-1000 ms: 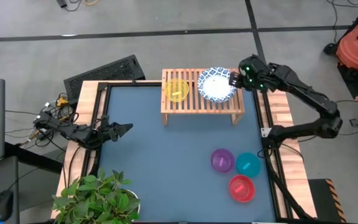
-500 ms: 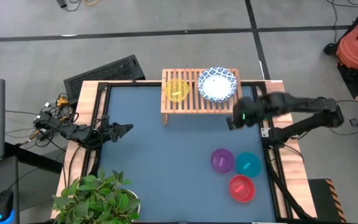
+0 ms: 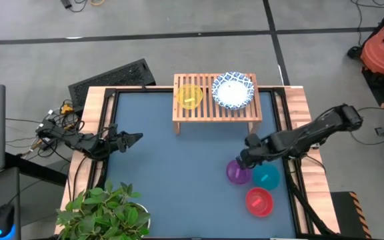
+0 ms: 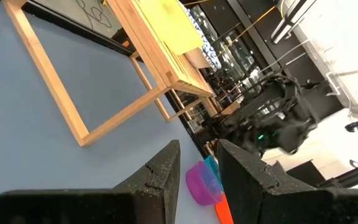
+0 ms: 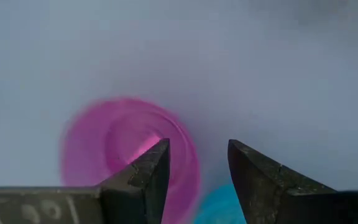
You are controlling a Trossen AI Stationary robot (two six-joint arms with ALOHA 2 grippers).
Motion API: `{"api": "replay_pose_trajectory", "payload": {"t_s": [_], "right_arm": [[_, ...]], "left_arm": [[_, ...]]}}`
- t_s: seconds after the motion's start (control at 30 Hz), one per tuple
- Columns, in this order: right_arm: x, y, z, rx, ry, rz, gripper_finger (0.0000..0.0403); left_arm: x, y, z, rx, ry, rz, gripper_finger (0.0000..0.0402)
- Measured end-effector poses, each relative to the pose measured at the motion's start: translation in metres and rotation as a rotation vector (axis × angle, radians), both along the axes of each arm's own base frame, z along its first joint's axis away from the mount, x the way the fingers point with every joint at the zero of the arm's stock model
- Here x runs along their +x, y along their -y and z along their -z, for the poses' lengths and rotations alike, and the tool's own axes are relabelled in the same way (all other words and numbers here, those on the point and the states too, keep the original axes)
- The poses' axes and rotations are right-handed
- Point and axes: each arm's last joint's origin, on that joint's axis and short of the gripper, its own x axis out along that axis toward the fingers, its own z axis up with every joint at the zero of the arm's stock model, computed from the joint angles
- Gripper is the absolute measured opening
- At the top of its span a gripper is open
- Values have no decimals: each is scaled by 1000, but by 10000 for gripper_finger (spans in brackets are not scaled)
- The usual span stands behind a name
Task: Place and stack bowls onto a shelf
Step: Stack the purple bowl on top of the yellow bowl on the shelf
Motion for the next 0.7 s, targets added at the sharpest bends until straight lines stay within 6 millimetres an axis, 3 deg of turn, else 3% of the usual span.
{"api": "replay_pose_trajectory", "payload": {"t_s": [0.13, 0.47, 0.6, 0.7], "right_arm": [[3, -3, 22, 41, -44, -64, 189], [17, -8, 51, 86, -153, -156, 177], [23, -10, 61, 132, -193, -157, 134], [25, -11, 64, 154, -223, -116, 72]], "left_arm": [[0, 0, 0, -2, 1, 0, 94], [0, 0, 0, -7, 3, 0, 94], [0, 0, 0, -7, 3, 0, 94], [0, 0, 0, -8, 3, 0, 94]]}}
